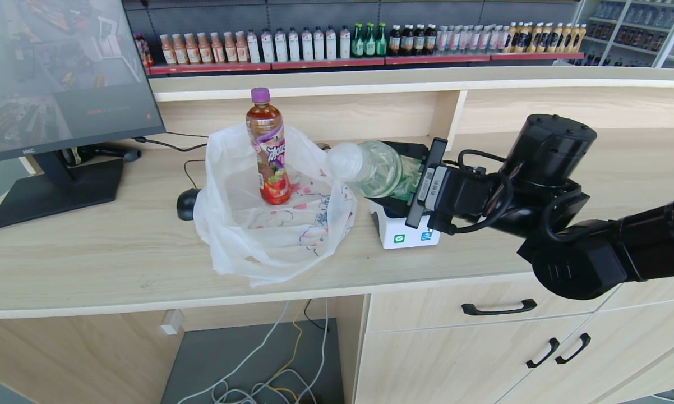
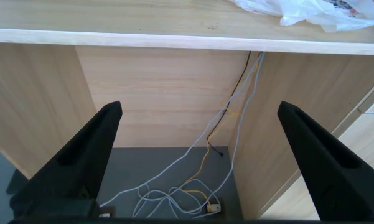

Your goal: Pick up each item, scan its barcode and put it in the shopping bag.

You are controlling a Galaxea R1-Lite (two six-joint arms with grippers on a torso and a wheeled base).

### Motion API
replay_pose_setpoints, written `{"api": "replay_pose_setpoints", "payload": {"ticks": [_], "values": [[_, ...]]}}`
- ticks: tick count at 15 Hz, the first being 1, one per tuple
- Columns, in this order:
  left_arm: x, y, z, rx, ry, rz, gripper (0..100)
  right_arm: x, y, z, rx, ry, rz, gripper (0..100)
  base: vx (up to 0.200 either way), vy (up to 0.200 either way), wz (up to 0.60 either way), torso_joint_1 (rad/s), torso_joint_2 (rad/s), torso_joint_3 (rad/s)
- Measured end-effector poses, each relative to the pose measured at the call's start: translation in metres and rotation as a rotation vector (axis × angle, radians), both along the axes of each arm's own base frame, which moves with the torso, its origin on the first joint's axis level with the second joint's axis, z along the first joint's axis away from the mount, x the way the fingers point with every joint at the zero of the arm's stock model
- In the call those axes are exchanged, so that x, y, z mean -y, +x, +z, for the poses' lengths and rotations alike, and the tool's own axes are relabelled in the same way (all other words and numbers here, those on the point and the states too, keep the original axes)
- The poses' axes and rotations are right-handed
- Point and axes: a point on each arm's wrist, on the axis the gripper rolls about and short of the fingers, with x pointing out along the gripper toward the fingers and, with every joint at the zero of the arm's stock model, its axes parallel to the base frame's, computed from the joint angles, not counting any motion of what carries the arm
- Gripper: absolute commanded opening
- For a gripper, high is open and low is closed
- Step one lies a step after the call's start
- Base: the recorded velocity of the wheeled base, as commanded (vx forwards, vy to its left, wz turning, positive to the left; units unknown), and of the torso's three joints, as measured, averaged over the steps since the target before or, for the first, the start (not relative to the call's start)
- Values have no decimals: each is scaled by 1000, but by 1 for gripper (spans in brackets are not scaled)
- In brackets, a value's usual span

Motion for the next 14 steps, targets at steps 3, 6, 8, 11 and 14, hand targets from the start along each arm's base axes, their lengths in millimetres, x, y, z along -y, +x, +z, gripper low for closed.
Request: {"api": "replay_pose_setpoints", "payload": {"ticks": [3,6,8,11,14], "values": [[0,0,0,0,0,0,100,1,-5,9,-21,27,8,0,0,0,0,0,0,0],[0,0,0,0,0,0,100,4,-13,23,-40,74,18,0,0,0,0,0,0,0],[0,0,0,0,0,0,100,8,-19,35,-51,118,-5,0,0,0,0,0,0,0],[0,0,0,0,0,0,100,15,-31,56,-69,193,-18,0,0,0,0,0,0,0],[0,0,0,0,0,0,100,23,-45,72,-97,261,8,0,0,0,0,0,0,0]]}}
